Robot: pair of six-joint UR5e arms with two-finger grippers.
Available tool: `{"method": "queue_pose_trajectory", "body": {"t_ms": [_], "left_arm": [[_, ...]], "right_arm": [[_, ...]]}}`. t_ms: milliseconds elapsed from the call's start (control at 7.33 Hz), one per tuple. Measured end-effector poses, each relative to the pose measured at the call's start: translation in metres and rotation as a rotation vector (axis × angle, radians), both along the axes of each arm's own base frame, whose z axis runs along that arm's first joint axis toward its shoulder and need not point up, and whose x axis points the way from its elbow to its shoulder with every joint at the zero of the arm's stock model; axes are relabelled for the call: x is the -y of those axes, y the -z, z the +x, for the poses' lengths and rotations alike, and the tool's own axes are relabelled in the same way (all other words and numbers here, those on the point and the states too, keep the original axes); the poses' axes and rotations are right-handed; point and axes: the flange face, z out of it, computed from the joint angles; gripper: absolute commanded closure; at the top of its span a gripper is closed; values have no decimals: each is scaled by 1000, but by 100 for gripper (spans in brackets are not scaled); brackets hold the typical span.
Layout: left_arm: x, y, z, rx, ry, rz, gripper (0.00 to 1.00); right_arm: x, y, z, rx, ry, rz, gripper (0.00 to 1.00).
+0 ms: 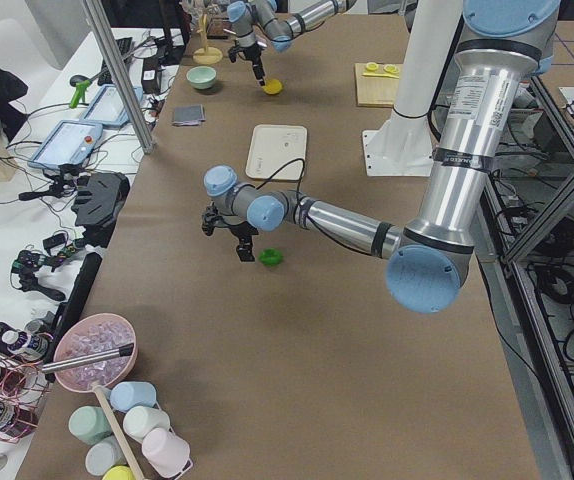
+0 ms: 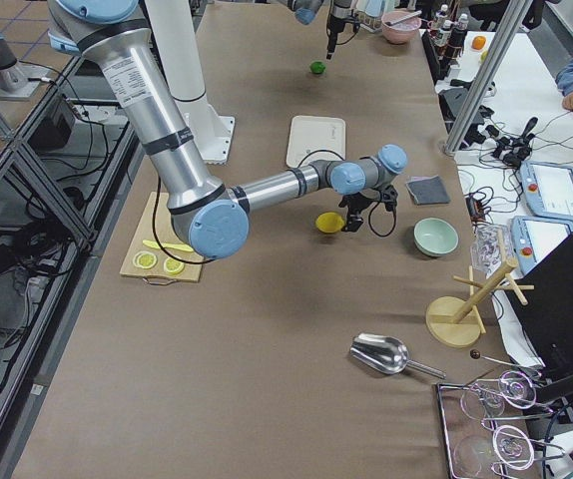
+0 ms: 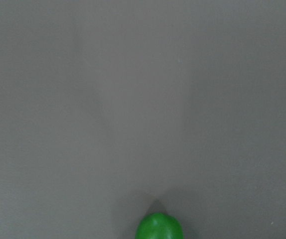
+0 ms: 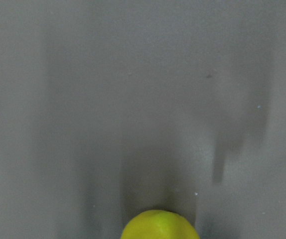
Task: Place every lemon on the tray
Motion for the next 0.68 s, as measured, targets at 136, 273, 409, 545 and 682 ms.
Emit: {"method": "queue_pose_trajectory", "body": {"t_ms": [136, 273, 409, 545, 682], "left_arm": [[0, -13, 4, 2, -5, 0, 2], [0, -22, 8, 5, -7, -7, 2], [0, -25, 11, 3, -10, -12, 2], [0, -22, 14, -2, -13, -14, 2], [1, -17, 16, -7, -15, -11, 2]], "right_arm": [[-4, -2, -5, -3, 10, -4, 1], [-8, -5, -11, -6, 20, -9, 1], [-12, -7, -15, -8, 28, -12, 2], [-15, -9, -18, -10, 34, -16, 9], [-18, -14, -18, -15, 37, -26, 29]]}}
